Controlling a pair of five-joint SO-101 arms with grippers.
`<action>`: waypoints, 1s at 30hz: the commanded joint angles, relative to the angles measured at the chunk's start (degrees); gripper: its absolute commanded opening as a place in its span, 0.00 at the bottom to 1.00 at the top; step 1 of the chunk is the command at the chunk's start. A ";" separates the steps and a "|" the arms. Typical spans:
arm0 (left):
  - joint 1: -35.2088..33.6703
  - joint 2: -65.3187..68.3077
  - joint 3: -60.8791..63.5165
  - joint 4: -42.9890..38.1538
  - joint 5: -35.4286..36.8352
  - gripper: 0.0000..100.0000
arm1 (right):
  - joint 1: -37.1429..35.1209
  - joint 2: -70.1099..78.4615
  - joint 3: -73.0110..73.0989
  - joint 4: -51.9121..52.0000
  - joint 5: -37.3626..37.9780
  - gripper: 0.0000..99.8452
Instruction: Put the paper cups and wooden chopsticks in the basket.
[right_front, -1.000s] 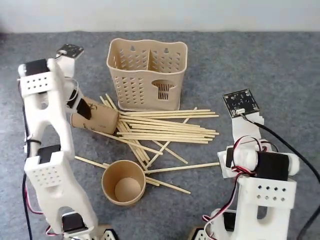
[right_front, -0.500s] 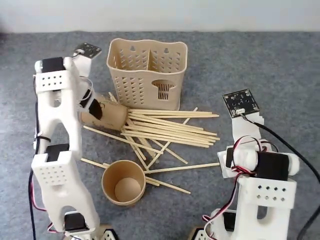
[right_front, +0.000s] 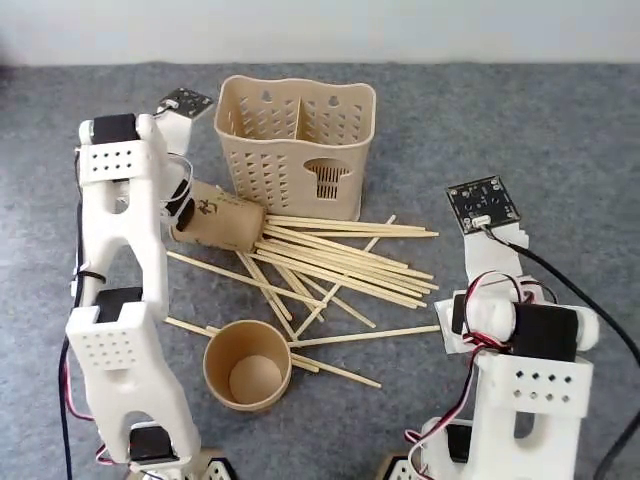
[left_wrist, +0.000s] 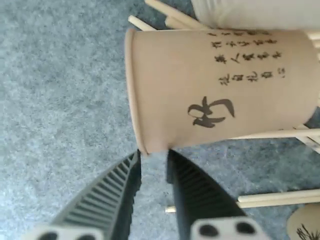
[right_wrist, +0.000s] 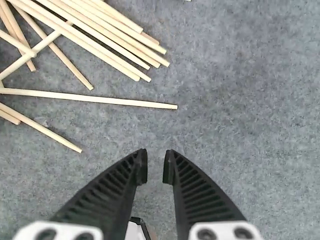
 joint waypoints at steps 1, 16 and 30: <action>-1.41 -0.35 -5.41 0.79 -0.35 0.01 | 0.13 -0.48 -0.18 -1.10 0.18 0.07; -2.29 -0.35 -6.90 0.79 -0.62 0.02 | 0.13 -0.48 -0.18 -1.01 0.18 0.07; -2.64 4.04 -6.11 0.79 -0.70 0.02 | 0.13 -0.48 -0.18 -1.01 0.18 0.07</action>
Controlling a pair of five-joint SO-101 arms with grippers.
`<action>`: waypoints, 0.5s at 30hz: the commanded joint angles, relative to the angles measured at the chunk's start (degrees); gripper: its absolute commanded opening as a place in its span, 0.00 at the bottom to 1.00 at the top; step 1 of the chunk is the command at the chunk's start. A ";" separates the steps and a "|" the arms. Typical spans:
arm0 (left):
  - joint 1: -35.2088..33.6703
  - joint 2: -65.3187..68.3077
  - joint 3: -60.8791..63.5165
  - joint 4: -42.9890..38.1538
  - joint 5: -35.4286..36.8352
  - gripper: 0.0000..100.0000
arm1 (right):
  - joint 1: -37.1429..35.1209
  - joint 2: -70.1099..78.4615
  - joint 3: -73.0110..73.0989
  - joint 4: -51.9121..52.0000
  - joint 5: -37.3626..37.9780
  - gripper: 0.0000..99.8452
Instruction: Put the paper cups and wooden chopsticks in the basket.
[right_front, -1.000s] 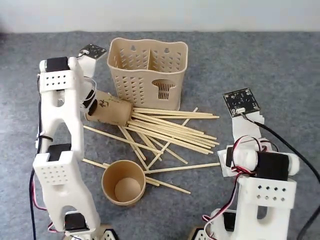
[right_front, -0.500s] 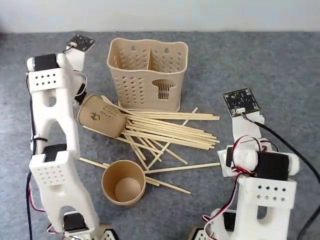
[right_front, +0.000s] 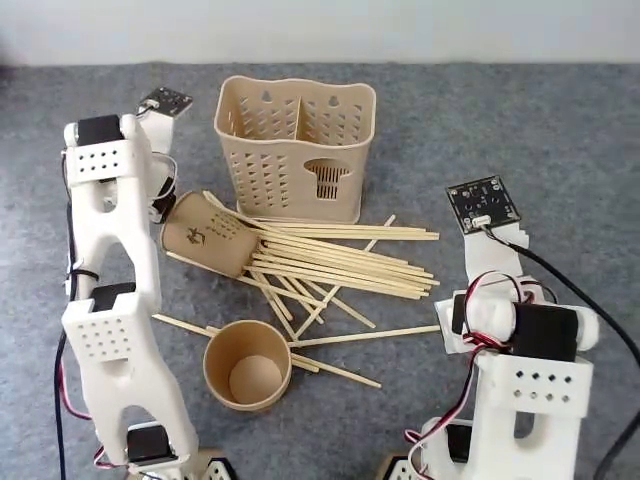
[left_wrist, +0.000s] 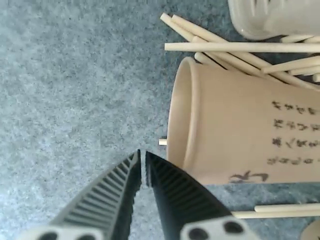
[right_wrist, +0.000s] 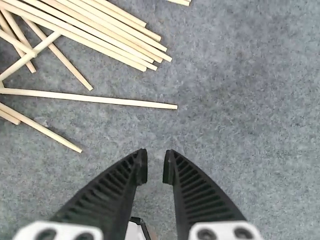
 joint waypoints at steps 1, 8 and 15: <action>0.18 -2.11 -1.63 1.14 -0.62 0.02 | 0.13 -0.48 -0.18 -1.01 0.18 0.07; 2.46 -15.30 8.66 1.14 -0.35 0.01 | 0.04 -0.48 -0.18 -1.01 0.09 0.07; 11.43 -38.24 26.77 0.97 -0.35 0.01 | -3.30 -0.57 -0.18 -0.57 0.09 0.07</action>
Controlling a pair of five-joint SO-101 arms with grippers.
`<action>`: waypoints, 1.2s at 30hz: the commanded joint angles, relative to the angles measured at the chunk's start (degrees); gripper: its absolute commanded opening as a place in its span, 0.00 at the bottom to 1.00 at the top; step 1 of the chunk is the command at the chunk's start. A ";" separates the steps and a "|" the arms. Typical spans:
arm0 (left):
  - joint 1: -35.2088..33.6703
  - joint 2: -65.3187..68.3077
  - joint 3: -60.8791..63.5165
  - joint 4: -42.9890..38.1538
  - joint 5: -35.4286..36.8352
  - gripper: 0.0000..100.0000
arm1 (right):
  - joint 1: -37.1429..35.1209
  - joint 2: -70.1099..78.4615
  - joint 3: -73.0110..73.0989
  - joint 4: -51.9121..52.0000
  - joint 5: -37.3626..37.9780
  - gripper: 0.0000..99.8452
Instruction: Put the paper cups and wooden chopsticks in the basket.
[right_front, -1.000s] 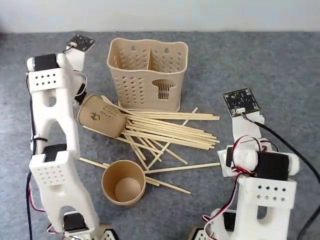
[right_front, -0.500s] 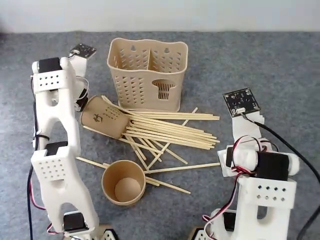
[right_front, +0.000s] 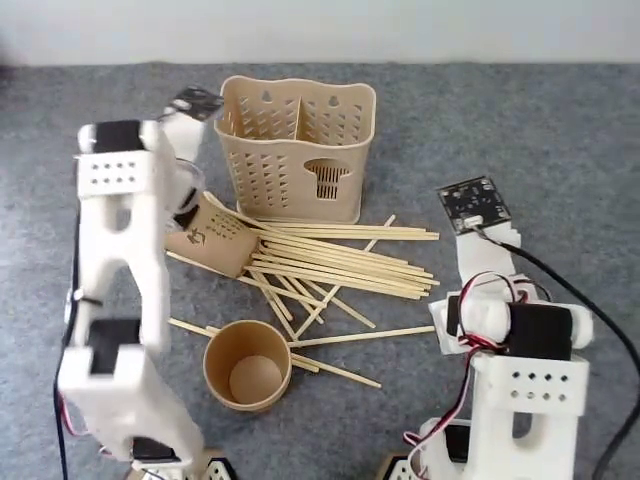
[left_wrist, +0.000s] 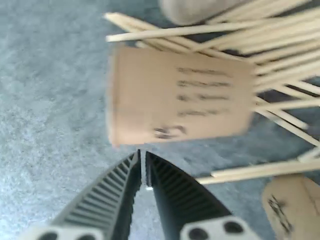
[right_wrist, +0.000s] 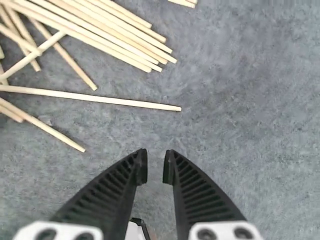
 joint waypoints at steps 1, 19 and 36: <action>3.34 -15.65 5.67 0.97 -0.35 0.01 | -0.57 -0.66 -0.18 -0.57 0.09 0.07; -19.08 -27.60 16.04 -22.68 8.79 0.01 | -0.66 -0.48 -0.18 0.31 0.09 0.07; -15.03 4.22 14.81 -35.25 8.18 0.05 | -0.57 -0.66 2.90 -0.22 0.18 0.07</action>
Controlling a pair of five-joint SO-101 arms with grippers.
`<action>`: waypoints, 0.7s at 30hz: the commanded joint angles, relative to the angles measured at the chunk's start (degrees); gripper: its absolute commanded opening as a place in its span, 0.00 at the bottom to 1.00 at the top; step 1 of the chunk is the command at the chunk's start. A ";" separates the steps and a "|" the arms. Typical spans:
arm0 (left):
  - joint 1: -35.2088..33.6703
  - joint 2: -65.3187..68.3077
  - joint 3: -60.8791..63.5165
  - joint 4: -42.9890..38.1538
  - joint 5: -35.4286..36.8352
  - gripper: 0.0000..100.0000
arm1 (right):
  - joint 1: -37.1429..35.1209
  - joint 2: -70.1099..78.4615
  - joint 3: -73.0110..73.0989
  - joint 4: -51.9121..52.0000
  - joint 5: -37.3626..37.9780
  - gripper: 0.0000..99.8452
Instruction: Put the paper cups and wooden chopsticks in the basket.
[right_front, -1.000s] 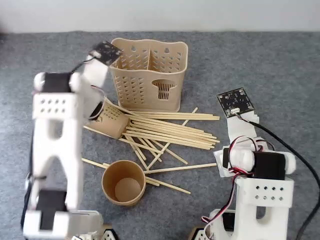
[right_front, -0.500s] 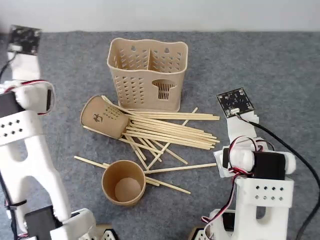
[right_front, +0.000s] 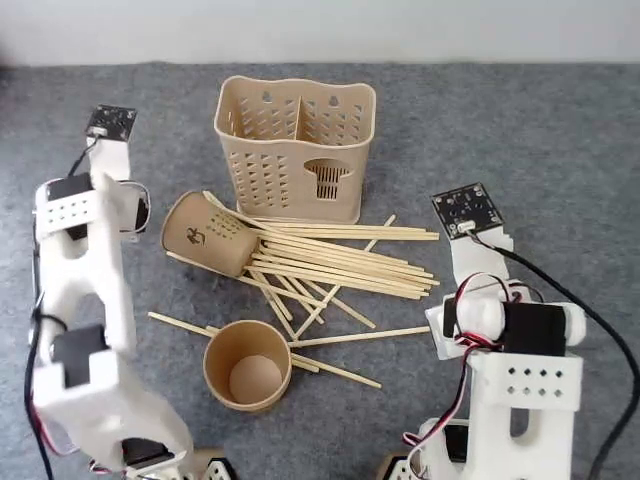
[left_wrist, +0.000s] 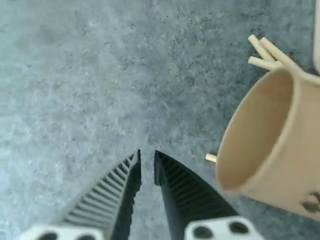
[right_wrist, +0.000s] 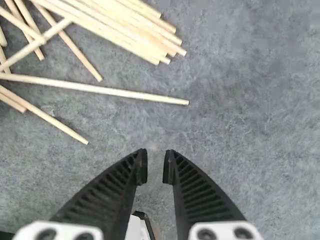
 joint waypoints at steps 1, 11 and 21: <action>0.62 2.11 -6.99 1.41 -0.35 0.05 | -0.31 -0.75 -0.09 -0.40 0.18 0.07; 3.25 2.81 -11.65 6.95 -0.35 0.06 | -0.40 -0.48 -0.09 -1.63 0.18 0.07; 12.84 4.48 -10.33 7.91 -0.44 0.06 | -0.13 -0.92 0.00 -1.10 0.26 0.07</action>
